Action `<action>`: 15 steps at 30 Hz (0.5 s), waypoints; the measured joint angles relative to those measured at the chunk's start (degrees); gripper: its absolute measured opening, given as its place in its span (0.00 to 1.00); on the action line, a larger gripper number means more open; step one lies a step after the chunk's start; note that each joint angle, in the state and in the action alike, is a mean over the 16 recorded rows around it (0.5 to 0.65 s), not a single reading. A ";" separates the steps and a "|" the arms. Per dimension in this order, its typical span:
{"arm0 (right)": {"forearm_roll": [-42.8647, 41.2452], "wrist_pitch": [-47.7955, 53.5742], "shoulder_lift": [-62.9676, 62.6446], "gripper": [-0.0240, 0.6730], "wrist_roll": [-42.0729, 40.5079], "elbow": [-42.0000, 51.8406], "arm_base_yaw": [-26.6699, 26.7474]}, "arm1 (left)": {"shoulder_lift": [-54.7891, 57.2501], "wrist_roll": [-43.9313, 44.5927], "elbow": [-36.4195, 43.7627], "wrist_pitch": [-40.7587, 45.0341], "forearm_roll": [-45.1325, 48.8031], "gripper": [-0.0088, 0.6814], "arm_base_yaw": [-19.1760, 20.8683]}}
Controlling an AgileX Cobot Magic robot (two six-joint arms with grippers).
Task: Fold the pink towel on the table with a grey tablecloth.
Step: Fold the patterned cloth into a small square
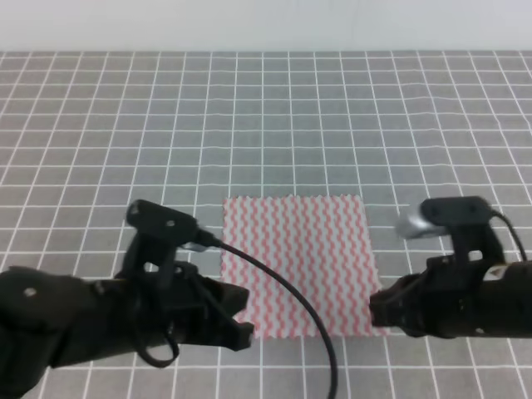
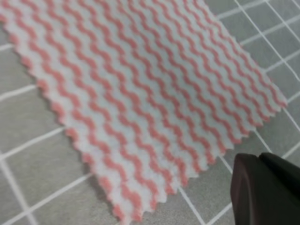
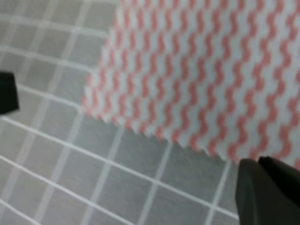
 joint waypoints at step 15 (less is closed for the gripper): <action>-5.25 3.92 6.13 0.29 9.81 -1.14 -4.44 | 3.10 1.61 -1.49 0.32 0.01 0.01 -0.67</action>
